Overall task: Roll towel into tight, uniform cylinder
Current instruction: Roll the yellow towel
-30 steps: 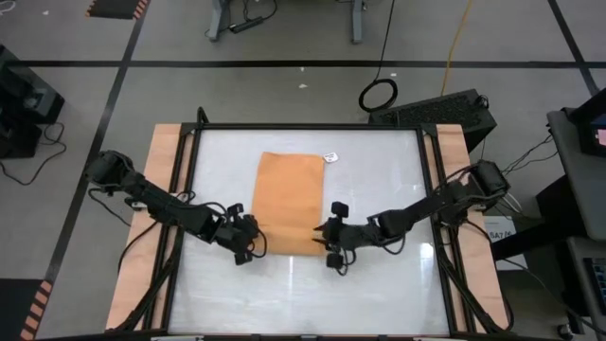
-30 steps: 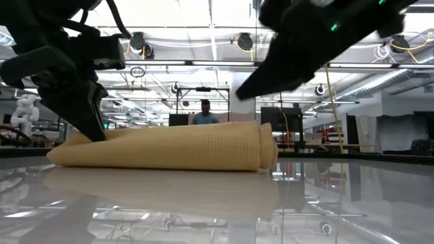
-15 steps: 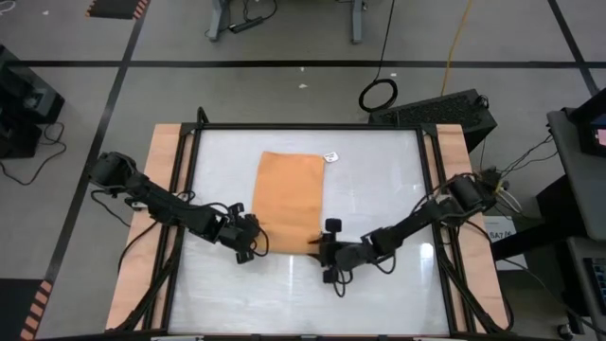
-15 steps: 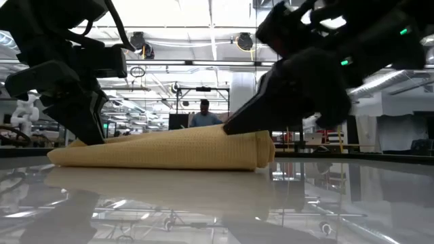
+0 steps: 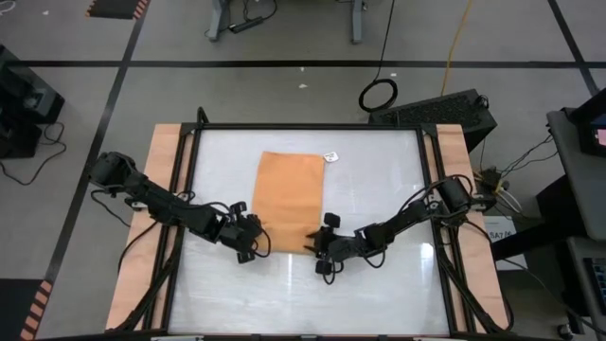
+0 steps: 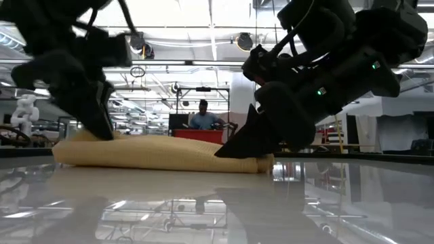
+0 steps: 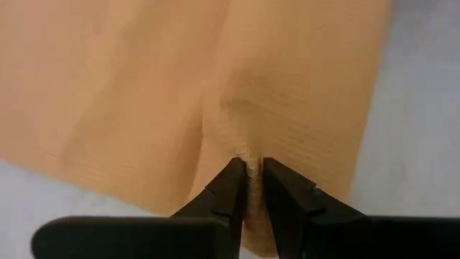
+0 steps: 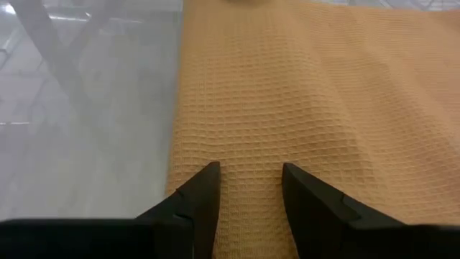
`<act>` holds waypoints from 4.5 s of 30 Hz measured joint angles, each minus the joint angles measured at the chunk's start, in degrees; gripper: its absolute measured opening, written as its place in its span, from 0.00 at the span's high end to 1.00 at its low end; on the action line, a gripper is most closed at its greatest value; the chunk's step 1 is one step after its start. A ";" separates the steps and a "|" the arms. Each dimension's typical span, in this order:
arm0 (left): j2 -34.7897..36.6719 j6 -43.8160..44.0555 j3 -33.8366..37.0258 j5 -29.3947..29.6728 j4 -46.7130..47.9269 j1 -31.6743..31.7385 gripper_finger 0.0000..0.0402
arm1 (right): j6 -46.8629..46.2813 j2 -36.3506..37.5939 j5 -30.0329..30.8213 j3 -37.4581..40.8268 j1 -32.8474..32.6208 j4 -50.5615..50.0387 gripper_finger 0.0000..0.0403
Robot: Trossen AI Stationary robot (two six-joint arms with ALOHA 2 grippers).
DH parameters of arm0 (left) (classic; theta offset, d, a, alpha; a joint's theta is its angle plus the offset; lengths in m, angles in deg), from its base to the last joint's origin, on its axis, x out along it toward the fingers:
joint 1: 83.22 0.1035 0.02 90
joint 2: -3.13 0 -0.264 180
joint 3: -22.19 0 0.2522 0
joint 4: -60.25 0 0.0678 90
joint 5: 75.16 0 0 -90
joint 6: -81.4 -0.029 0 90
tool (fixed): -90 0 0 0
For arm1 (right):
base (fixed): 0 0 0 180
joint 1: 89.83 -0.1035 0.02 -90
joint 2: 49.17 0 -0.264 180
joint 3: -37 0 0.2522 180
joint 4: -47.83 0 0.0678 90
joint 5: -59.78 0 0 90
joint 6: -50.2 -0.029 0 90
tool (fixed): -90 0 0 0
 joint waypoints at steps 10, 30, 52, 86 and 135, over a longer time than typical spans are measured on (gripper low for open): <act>6.31 -2.19 -7.26 9.47 18.68 -4.37 0.85 | -0.26 0.00 -1.53 0.00 0.11 0.01 0.65; -4.52 -7.01 -1.54 14.06 2.94 -23.71 0.65 | 1.29 -0.07 -1.82 0.04 0.22 0.60 0.65; -14.97 -9.78 -1.65 22.64 5.61 -21.13 0.68 | 1.78 0.19 -3.31 0.07 0.33 1.01 0.65; -14.96 -9.72 -1.56 22.14 4.54 -17.43 0.92 | 31.07 4.15 13.23 -0.06 -11.47 -10.43 0.49; 3.14 -5.41 -6.66 -0.16 3.01 -15.54 0.92 | 6.69 20.00 -24.23 0.11 -1.53 -22.30 0.99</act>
